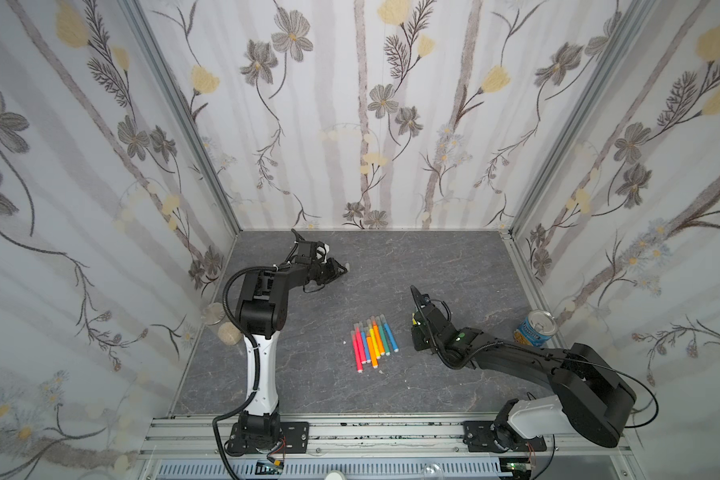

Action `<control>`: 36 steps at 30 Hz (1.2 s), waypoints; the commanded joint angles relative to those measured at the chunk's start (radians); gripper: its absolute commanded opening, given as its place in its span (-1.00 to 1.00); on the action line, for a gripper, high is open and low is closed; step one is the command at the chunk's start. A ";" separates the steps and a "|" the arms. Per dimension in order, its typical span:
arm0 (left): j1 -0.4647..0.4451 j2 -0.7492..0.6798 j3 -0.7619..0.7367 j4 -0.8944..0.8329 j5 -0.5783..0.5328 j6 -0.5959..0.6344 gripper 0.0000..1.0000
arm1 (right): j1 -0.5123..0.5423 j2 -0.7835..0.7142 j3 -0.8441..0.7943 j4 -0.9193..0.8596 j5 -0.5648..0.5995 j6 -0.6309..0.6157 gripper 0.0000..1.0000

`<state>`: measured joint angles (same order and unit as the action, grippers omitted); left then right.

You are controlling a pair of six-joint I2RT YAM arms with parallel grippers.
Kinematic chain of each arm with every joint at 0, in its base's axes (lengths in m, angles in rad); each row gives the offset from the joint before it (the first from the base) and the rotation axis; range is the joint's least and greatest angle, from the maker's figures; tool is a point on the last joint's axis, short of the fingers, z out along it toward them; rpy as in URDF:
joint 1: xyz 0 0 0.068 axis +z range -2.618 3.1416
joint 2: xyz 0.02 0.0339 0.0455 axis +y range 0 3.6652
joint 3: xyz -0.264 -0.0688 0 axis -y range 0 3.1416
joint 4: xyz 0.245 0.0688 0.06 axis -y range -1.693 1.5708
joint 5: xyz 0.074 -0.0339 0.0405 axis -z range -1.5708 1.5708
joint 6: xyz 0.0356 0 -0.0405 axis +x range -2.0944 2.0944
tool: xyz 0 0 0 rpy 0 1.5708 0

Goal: Open the pen caps
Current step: 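Open the left gripper to drop the clear cap beside the other cap, then move the right gripper over the blue highlighter at the row's end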

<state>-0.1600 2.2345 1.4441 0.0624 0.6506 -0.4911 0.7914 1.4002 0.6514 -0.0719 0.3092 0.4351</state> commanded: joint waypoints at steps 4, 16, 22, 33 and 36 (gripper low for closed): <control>0.001 -0.083 -0.082 0.004 -0.015 -0.005 -0.37 | 0.008 0.012 0.032 0.009 -0.018 0.011 -0.26; -0.009 -0.341 -0.329 0.088 -0.004 -0.033 -0.37 | 0.088 0.118 0.135 0.018 -0.043 0.029 -0.26; -0.011 -0.436 -0.403 0.085 -0.015 -0.012 -0.37 | 0.115 0.181 0.176 0.020 -0.042 0.044 -0.26; -0.018 -0.468 -0.435 0.106 -0.008 -0.006 -0.36 | 0.123 0.267 0.212 0.020 -0.056 0.047 -0.26; -0.019 -0.466 -0.441 0.113 -0.003 -0.009 -0.36 | 0.123 0.280 0.214 0.018 -0.055 0.049 -0.26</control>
<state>-0.1783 1.7741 1.0084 0.1337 0.6369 -0.5114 0.9134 1.6711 0.8585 -0.0566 0.2470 0.4706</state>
